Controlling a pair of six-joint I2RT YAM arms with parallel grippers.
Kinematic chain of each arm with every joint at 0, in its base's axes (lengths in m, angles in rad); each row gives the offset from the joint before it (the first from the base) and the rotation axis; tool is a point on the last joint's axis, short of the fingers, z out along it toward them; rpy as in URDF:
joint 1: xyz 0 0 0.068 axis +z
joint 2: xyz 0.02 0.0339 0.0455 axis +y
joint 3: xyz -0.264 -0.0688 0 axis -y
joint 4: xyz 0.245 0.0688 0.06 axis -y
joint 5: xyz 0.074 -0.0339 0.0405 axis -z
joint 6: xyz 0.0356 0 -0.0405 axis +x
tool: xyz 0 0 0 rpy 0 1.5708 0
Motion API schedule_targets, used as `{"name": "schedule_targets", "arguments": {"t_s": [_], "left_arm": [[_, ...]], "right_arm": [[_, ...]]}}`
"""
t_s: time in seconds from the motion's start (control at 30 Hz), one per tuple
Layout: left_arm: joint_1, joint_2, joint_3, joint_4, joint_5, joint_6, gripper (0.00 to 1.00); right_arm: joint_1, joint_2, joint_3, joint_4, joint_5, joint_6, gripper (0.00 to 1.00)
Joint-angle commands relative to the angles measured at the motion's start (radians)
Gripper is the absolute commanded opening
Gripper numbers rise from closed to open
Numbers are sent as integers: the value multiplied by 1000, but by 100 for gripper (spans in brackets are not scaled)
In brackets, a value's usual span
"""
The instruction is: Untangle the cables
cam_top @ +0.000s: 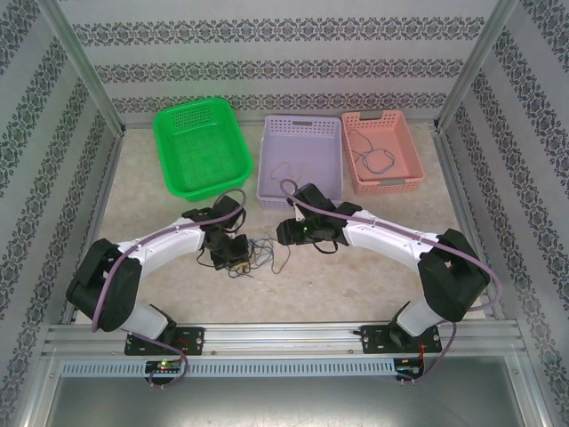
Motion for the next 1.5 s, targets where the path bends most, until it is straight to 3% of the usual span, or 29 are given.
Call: {"name": "schedule_targets", "arguments": {"t_s": [0.0, 0.17, 0.43, 0.67, 0.73, 0.8, 1.0, 1.23, 1.47], "left_arm": [[-28, -1, 32, -30, 11, 62, 0], [-37, 37, 81, -42, -6, 69, 0], [-43, 57, 103, -53, -7, 83, 0], [-45, 64, 109, -57, -6, 83, 0], [-45, 61, 109, -62, -16, 78, 0], [-45, 53, 113, -84, -39, 76, 0], [-10, 19, 143, -214, -190, 49, 0], [107, -25, 112, -239, -234, 14, 0], [118, 15, 155, -254, -241, 27, 0]], "right_arm": [[-14, 19, -26, -35, 34, -95, 52], [-15, 65, -47, -50, -51, -181, 49], [-1, 86, -103, -12, -36, -157, 50], [19, 210, -20, 25, -46, -163, 38], [31, 228, 3, 19, -28, -155, 26], [31, 217, 2, 13, 7, -129, 3], [-86, -32, -99, -113, 190, -27, 0], [-396, -390, -154, -270, 154, -75, 0], [-477, -494, -50, -375, 189, -117, 0]]}}
